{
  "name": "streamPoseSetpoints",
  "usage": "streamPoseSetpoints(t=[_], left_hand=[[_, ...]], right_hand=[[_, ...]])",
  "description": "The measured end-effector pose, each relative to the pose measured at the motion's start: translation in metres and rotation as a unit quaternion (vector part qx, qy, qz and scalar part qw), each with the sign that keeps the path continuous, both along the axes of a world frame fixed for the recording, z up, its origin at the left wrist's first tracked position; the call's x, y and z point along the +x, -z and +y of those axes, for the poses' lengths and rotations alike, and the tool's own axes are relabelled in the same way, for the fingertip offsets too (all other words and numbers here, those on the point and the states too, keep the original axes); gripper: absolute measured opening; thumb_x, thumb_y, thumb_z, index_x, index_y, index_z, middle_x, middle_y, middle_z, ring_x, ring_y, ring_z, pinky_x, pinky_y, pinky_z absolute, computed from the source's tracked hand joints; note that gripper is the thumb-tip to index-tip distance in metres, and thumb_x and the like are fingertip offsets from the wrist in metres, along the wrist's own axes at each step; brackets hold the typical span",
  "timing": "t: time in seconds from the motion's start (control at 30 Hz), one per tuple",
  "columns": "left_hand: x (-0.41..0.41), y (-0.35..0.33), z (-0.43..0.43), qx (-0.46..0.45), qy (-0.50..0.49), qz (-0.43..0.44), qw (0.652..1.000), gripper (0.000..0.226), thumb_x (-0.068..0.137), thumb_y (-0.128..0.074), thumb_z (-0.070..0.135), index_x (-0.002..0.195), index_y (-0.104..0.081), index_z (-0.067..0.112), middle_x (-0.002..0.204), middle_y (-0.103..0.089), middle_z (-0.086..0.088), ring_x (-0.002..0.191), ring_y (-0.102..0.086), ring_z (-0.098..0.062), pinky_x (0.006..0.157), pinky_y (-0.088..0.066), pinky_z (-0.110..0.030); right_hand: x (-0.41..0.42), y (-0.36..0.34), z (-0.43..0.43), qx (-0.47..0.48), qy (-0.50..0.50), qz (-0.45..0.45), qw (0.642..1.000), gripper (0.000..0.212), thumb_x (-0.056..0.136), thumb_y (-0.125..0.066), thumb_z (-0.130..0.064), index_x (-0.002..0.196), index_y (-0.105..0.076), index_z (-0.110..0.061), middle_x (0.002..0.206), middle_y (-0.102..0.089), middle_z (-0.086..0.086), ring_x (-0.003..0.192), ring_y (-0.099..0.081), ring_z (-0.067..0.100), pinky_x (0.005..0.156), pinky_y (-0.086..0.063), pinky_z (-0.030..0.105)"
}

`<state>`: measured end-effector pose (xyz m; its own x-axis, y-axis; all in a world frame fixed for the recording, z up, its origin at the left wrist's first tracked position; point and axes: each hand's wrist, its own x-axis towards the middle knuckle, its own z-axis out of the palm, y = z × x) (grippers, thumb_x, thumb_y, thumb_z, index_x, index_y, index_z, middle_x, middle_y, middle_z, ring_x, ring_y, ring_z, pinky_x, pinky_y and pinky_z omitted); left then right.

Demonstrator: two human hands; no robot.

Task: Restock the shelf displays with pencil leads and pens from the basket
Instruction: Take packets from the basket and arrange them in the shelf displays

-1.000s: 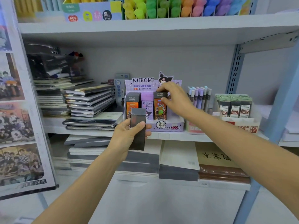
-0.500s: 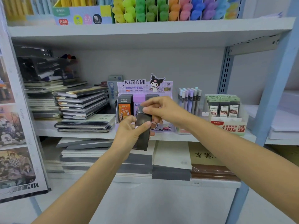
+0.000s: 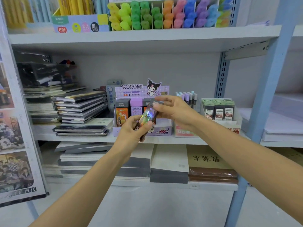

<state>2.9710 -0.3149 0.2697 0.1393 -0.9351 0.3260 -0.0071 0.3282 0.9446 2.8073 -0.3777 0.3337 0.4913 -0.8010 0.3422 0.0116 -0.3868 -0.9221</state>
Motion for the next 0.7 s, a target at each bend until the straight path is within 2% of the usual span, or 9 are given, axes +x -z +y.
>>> streamPoseSetpoints(t=[0.1, 0.17, 0.27, 0.33, 0.4, 0.47, 0.57, 0.7], left_hand=[[-0.002, 0.005, 0.0, -0.026, -0.051, -0.096, 0.994, 0.035, 0.09, -0.067, 0.023, 0.122, -0.052, 0.021, 0.108, -0.062, -0.008, 0.086, -0.057, -0.015, 0.073, -0.047, -0.023], [0.002, 0.01, -0.001, -0.081, -0.113, -0.216, 0.967, 0.038, 0.091, -0.064, 0.024, 0.126, -0.049, 0.019, 0.115, -0.058, -0.004, 0.099, -0.053, -0.014, 0.084, -0.044, -0.022], [0.008, 0.018, -0.006, -0.168, -0.178, -0.429, 0.869, 0.043, 0.093, -0.062, 0.023, 0.133, -0.048, 0.015, 0.131, -0.052, 0.0, 0.123, -0.044, -0.018, 0.104, -0.036, -0.036], [0.009, 0.025, -0.012, -0.173, -0.163, -0.532, 0.813, 0.051, 0.094, -0.059, 0.029, 0.141, -0.043, 0.018, 0.144, -0.045, 0.001, 0.135, -0.037, -0.018, 0.113, -0.027, -0.04], [0.01, 0.033, -0.018, -0.153, -0.156, -0.606, 0.765, 0.059, 0.096, -0.055, 0.036, 0.149, -0.033, 0.022, 0.15, -0.039, 0.001, 0.138, -0.033, -0.019, 0.117, -0.02, -0.042], [0.015, 0.038, -0.021, -0.166, -0.164, -0.636, 0.736, 0.06, 0.095, -0.057, 0.034, 0.15, -0.034, 0.022, 0.142, -0.046, -0.005, 0.131, -0.042, -0.025, 0.113, -0.028, -0.041], [0.022, 0.039, -0.021, -0.196, -0.179, -0.647, 0.714, 0.059, 0.09, -0.065, 0.026, 0.144, -0.044, 0.017, 0.127, -0.057, -0.01, 0.116, -0.054, -0.031, 0.1, -0.041, -0.042], [0.025, 0.04, -0.021, -0.209, -0.184, -0.656, 0.702, 0.059, 0.09, -0.064, 0.027, 0.144, -0.044, 0.018, 0.125, -0.057, -0.008, 0.115, -0.053, -0.029, 0.099, -0.04, -0.04]], right_hand=[[-0.008, -0.006, 0.0, -0.058, 0.06, 0.039, 0.996, 0.032, 0.09, -0.063, -0.005, 0.122, -0.06, -0.008, 0.11, -0.067, 0.011, 0.081, -0.07, 0.011, 0.065, -0.057, 0.019], [-0.015, -0.017, -0.004, -0.114, 0.127, 0.031, 0.985, 0.029, 0.09, -0.063, -0.002, 0.118, -0.062, -0.008, 0.109, -0.066, 0.011, 0.087, -0.068, 0.015, 0.065, -0.059, 0.022], [-0.026, -0.033, -0.013, -0.193, 0.228, 0.034, 0.954, 0.024, 0.089, -0.062, 0.0, 0.109, -0.061, -0.013, 0.103, -0.067, 0.011, 0.092, -0.068, 0.022, 0.076, -0.06, 0.034], [-0.032, -0.039, -0.02, -0.233, 0.277, 0.064, 0.93, 0.023, 0.087, -0.061, -0.002, 0.103, -0.06, -0.018, 0.098, -0.069, 0.007, 0.089, -0.068, 0.02, 0.078, -0.058, 0.036], [-0.033, -0.04, -0.024, -0.258, 0.302, 0.096, 0.913, 0.023, 0.085, -0.061, -0.002, 0.099, -0.06, -0.02, 0.095, -0.069, 0.005, 0.087, -0.066, 0.018, 0.078, -0.057, 0.037], [-0.029, -0.037, -0.027, -0.274, 0.309, 0.113, 0.903, 0.022, 0.083, -0.061, -0.003, 0.098, -0.062, -0.019, 0.09, -0.07, 0.003, 0.086, -0.066, 0.019, 0.079, -0.056, 0.04], [-0.017, -0.032, -0.036, -0.293, 0.295, 0.138, 0.899, 0.021, 0.084, -0.062, -0.003, 0.099, -0.062, -0.019, 0.088, -0.069, 0.0, 0.082, -0.065, 0.016, 0.079, -0.056, 0.039], [-0.001, -0.025, -0.049, -0.321, 0.279, 0.214, 0.879, 0.021, 0.089, -0.063, -0.007, 0.108, -0.063, -0.018, 0.102, -0.07, 0.002, 0.095, -0.065, 0.02, 0.086, -0.054, 0.038]])
